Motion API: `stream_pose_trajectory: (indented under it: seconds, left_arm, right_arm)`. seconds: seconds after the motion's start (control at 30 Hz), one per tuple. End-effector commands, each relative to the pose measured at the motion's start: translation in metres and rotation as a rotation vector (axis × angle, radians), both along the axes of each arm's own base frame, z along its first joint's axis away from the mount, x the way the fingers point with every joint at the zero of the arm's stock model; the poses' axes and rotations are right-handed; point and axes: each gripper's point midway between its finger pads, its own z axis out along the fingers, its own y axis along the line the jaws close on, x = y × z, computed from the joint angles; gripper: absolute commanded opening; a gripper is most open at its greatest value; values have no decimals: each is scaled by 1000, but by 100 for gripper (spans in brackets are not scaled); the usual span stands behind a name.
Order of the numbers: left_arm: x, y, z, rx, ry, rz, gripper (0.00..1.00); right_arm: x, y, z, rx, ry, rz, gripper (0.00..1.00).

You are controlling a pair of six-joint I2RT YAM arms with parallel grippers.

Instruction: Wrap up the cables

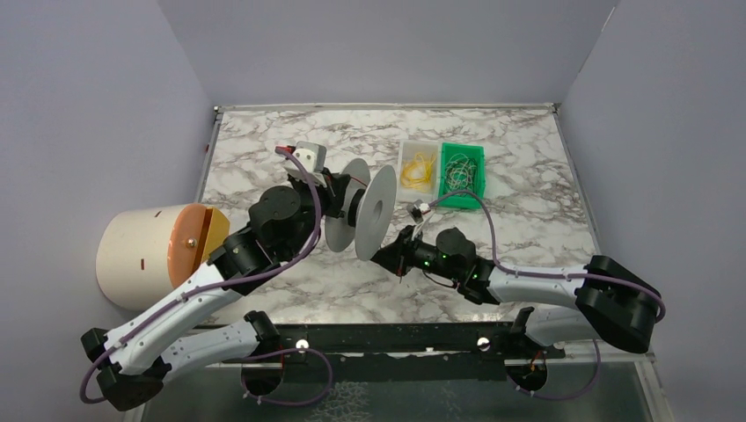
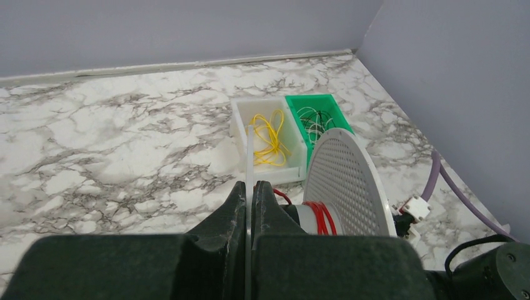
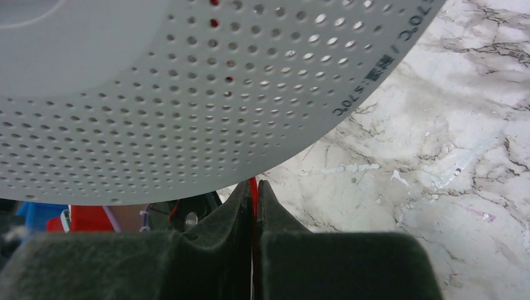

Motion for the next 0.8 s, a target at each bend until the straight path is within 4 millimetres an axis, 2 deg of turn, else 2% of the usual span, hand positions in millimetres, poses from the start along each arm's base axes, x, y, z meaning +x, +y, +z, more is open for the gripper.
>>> stream_pose_trajectory:
  seconds: [0.0,0.33,0.5,0.77]
  left_arm:
    - [15,20,71,-271,-157,153,0]
    - [39,21,35,-217,-91,293,0]
    - [42,20,23,-207,-65,308,0]
    - [42,22,25,-200,-72,317,0]
  right_arm:
    - [-19,1,-11,-21,62,51,8]
    - [-32,9,19,38,47,87,9]
    - [-30,5,19,20,58,64,13]
    - [-37,-1,9,-4,84,73,26]
